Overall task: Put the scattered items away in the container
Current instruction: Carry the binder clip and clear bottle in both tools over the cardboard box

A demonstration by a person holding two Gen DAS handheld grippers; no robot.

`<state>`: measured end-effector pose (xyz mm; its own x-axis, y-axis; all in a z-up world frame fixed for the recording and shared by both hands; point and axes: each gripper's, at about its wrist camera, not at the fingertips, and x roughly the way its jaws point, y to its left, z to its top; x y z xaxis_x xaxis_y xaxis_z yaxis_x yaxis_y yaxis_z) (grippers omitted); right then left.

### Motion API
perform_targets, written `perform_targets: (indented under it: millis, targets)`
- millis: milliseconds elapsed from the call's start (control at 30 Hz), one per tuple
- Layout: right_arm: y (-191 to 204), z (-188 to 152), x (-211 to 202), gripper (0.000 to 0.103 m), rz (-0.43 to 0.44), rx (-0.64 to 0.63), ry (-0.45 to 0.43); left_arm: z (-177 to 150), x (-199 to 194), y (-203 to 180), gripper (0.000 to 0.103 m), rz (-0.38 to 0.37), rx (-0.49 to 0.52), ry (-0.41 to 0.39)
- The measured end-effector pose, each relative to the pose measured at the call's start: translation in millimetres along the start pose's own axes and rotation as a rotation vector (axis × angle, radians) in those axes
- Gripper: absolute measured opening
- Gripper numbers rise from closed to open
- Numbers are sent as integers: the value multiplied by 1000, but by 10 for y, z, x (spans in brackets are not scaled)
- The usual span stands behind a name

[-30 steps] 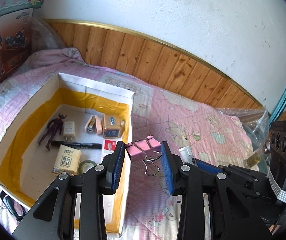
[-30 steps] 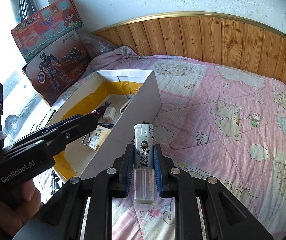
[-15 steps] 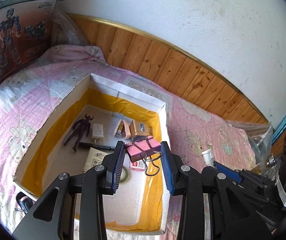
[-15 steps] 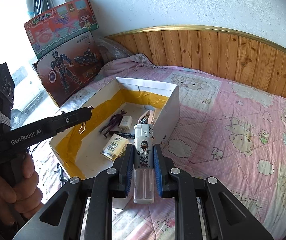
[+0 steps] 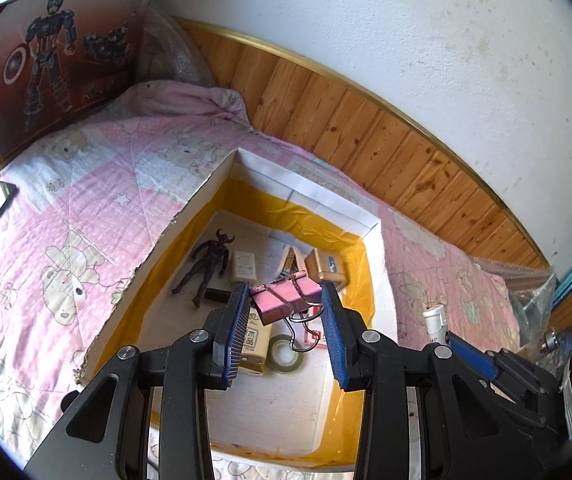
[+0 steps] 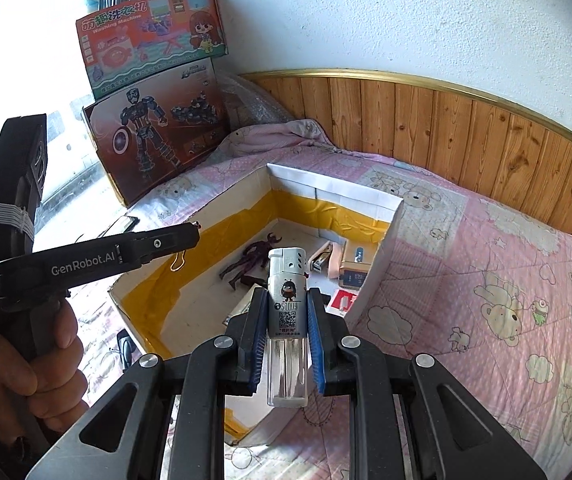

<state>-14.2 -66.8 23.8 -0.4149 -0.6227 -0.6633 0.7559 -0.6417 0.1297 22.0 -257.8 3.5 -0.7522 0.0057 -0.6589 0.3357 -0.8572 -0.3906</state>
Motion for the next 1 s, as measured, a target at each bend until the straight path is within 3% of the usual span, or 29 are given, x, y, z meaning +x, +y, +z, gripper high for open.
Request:
perform_targets:
  millis: [1000]
  targets:
    - [102, -180, 629, 20, 6, -2, 123, -23, 366, 256, 37, 76, -21, 100]
